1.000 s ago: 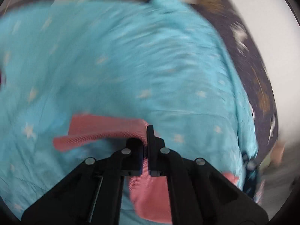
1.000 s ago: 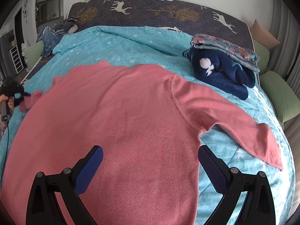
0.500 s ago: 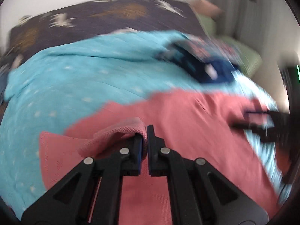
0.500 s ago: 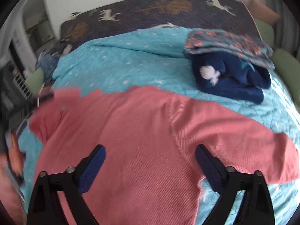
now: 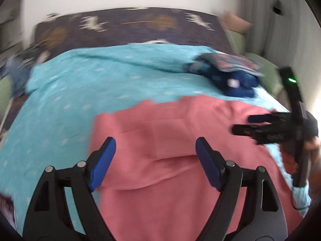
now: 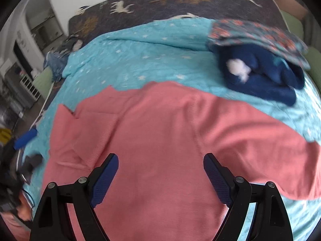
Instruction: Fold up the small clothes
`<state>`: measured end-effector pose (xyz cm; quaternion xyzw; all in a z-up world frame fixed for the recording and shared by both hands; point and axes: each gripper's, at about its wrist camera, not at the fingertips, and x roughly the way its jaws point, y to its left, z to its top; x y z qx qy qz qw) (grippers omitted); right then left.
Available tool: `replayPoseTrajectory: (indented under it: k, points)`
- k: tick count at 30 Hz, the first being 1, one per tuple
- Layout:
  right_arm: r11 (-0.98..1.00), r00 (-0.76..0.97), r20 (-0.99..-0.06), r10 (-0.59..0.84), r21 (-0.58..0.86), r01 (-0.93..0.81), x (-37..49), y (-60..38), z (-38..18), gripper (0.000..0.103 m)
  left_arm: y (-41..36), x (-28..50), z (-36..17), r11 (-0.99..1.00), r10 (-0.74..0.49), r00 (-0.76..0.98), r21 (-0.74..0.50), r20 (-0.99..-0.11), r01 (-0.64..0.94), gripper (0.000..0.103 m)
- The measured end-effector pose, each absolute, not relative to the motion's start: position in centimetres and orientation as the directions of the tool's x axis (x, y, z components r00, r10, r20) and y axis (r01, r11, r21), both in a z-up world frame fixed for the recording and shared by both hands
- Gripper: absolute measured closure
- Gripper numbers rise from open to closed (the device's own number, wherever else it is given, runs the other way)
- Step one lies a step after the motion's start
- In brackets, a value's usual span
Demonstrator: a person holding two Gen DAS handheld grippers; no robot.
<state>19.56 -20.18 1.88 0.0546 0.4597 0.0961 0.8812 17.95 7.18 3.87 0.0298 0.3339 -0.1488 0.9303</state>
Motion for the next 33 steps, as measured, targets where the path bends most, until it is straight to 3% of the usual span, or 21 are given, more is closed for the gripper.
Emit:
replayPoseTrajectory:
  k: [4,8,11,13,14,15,16,20,22,25,29,31,33]
  points:
    - [0.967,0.566,-0.793,0.224,0.107,-0.233,19.9,-15.2,2.0,0.015,10.8,19.0,0.8,0.992,-0.098,0.706,-0.011,-0.702,0.127,0.021]
    - [0.906,0.616,-0.780,0.115,-0.172,-0.386,19.1,-7.9,0.9,0.015,11.9,19.0,-1.8,0.998,-0.036,0.670,0.010,-0.741,0.065,0.021]
    - [0.862,0.634,-0.773,-0.037,-0.346,-0.371,19.9,-4.4,-1.0,0.015,12.2,19.1,-2.9,0.999,-0.009,0.657,0.028,-0.754,0.046,0.021]
    - [0.875,0.620,-0.781,-0.070,-0.347,-0.337,21.2,-3.8,-1.8,0.023,12.6,19.4,-3.2,0.999,-0.025,0.646,0.012,-0.763,0.052,0.021]
    - [0.885,0.610,-0.787,-0.092,-0.345,-0.312,22.1,-3.9,-2.3,0.039,12.8,19.5,-3.6,0.999,-0.026,0.639,0.011,-0.769,0.054,0.021]
    - [0.898,0.597,-0.797,-0.095,-0.327,-0.294,22.9,-4.4,-2.4,0.078,12.7,19.8,-3.8,0.999,-0.020,0.636,0.016,-0.772,0.051,0.021]
    - [0.931,0.564,-0.823,-0.068,-0.256,-0.261,23.7,-5.6,-2.4,0.098,12.8,19.9,-4.0,0.999,-0.009,0.631,0.024,-0.776,0.044,0.021]
    - [0.985,0.497,-0.851,0.172,0.161,-0.066,24.0,-14.2,-1.3,0.098,13.7,20.3,-5.0,1.000,0.010,0.616,0.018,-0.788,0.008,0.021]
    - [0.962,0.511,-0.831,0.221,0.272,0.027,23.2,-18.0,-1.2,0.098,14.0,20.4,-5.3,1.000,0.027,0.607,0.023,-0.794,-0.015,0.021]
    - [0.948,0.530,-0.832,0.162,0.280,0.151,21.5,-23.4,-2.1,0.097,13.9,20.1,-5.4,1.000,-0.019,0.605,-0.021,-0.796,0.003,0.021]
    - [0.920,0.482,-0.838,0.255,0.365,0.147,20.2,-26.9,-3.8,0.093,13.2,19.9,-5.3,0.999,0.027,0.617,0.038,-0.786,0.005,0.021]
    - [0.926,0.507,-0.827,0.244,0.354,0.132,19.6,-27.5,-3.0,0.083,13.2,19.9,-5.2,0.999,0.030,0.617,0.040,-0.786,0.002,0.021]
    - [0.930,0.536,-0.815,0.221,0.342,0.138,19.2,-27.7,-2.1,0.063,13.5,19.9,-5.2,1.000,0.028,0.614,0.030,-0.789,-0.008,0.021]
